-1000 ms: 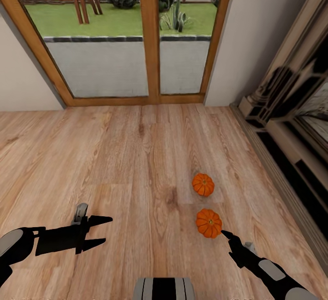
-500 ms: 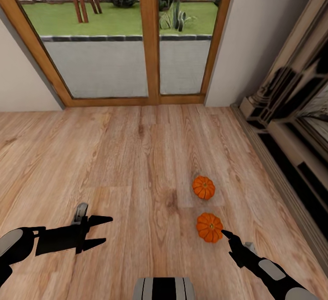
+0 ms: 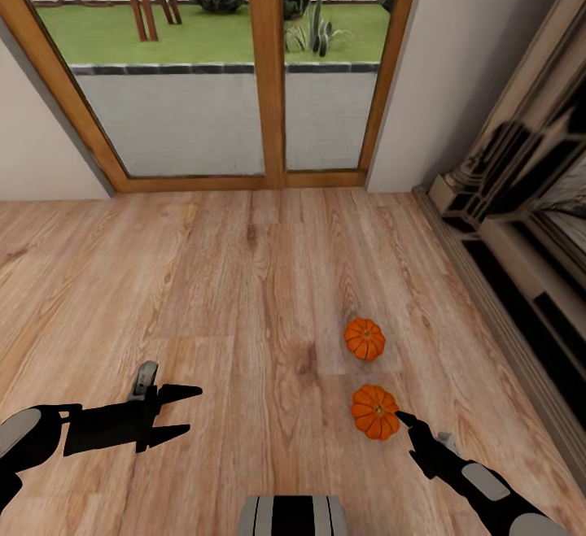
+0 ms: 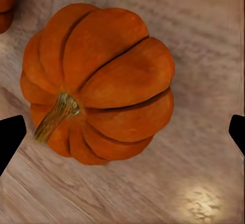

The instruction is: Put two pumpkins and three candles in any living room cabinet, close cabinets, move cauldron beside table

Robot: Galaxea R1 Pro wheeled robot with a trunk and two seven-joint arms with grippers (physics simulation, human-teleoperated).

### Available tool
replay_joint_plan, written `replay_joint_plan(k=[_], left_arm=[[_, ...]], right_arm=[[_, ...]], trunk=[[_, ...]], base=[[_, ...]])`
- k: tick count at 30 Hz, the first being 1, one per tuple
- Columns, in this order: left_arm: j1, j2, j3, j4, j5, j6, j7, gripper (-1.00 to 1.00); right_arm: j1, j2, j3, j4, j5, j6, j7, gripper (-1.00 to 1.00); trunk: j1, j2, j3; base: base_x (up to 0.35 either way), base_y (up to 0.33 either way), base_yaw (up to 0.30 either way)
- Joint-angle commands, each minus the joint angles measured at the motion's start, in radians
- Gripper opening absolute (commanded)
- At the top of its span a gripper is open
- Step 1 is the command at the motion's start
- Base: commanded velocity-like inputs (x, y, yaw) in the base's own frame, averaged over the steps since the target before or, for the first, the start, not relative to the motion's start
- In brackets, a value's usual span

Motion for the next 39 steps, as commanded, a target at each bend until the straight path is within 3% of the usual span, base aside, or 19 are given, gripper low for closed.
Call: replay_joint_plan(k=[1, 16, 22, 28, 33, 39], left_arm=[[-0.001, 0.000, -0.001, 0.000, 0.011, 0.000, 0.009, 1.00], [-0.001, 0.000, 0.001, -0.001, 0.011, 0.000, 0.009, 1.00], [-0.001, 0.000, 0.001, -0.001, 0.011, 0.000, 0.009, 1.00], [-0.001, 0.000, 0.001, -0.002, 0.011, 0.000, 0.009, 1.00], [-0.001, 0.000, 0.002, -0.002, 0.011, 0.000, 0.009, 1.00], [-0.001, 0.000, 0.001, -0.002, 0.011, 0.000, 0.009, 1.00]], right_arm=[[-0.002, -0.001, 0.008, 0.001, -0.009, 0.001, -0.007, 1.00], [-0.004, -0.001, 0.009, 0.001, -0.009, -0.030, -0.034, 1.00], [-0.004, -0.001, 0.011, -0.001, -0.001, -0.029, -0.028, 1.00], [-0.004, -0.007, 0.014, -0.001, 0.003, -0.023, -0.017, 1.00], [-0.004, -0.014, 0.019, -0.001, 0.004, -0.014, 0.032, 1.00], [-0.004, -0.016, 0.021, -0.001, 0.004, -0.011, 0.088, 1.00]], trunk=[[0.000, 0.000, -0.001], [0.000, 0.000, -0.001], [0.003, -0.002, -0.024], [0.003, -0.002, -0.032], [0.006, -0.003, -0.051], [0.006, -0.003, -0.051]], base=[[0.003, 0.000, 0.000], [0.000, 0.000, 0.000], [0.000, 0.000, 0.000], [0.000, 0.000, 0.000], [0.000, 0.000, 0.000], [0.000, 0.000, 0.000]])
